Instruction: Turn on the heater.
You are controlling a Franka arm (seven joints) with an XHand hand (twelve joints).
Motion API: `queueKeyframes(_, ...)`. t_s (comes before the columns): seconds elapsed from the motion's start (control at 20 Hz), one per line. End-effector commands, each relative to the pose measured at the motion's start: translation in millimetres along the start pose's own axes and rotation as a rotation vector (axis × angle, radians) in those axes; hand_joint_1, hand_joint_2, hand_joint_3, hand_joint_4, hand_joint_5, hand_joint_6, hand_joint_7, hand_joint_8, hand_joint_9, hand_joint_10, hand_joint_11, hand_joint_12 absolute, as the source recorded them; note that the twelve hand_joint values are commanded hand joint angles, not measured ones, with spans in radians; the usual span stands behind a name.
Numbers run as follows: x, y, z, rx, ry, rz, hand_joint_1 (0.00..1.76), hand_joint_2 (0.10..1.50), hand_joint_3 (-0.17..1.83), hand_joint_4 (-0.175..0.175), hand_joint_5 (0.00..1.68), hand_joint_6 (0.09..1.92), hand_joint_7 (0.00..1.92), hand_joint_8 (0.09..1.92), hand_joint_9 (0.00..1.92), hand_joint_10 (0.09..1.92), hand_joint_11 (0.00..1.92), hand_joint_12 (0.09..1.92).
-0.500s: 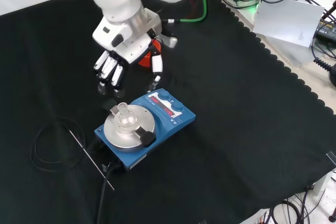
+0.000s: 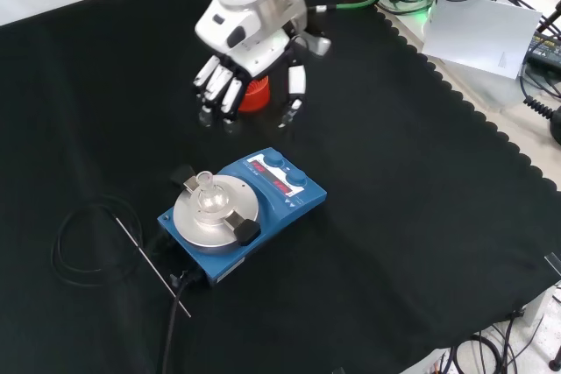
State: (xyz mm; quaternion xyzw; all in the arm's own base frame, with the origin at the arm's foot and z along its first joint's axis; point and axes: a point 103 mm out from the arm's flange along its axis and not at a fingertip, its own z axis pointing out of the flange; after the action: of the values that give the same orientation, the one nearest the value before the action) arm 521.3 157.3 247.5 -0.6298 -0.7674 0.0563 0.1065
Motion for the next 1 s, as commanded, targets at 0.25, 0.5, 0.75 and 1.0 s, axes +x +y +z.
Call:
queueKeyframes(0.25,5.9,-85.7,31.4,0.016,0.005,0.056,0.9,0.66,0.61,-0.034,0.59,0.73,0.38,0.69,0.63,0.65,0.29,1.36)
queueKeyframes(0.5,5.5,-99.0,49.9,0.082,-0.001,0.056,0.99,0.68,0.69,-0.068,0.59,0.75,0.92,0.86,1.12,0.72,0.69,1.22)
queueKeyframes(0.75,3.9,-107.3,68.2,0.115,-0.003,0.058,1.07,0.71,0.68,-0.147,0.59,0.73,1.24,1.19,1.49,1.05,1.34,0.92)
queueKeyframes(1.0,13.8,-108.8,83.1,0.177,-0.019,0.039,1.18,0.77,0.7,-0.175,0.64,0.73,1.6,1.5,1.78,1.54,1.76,1.07)
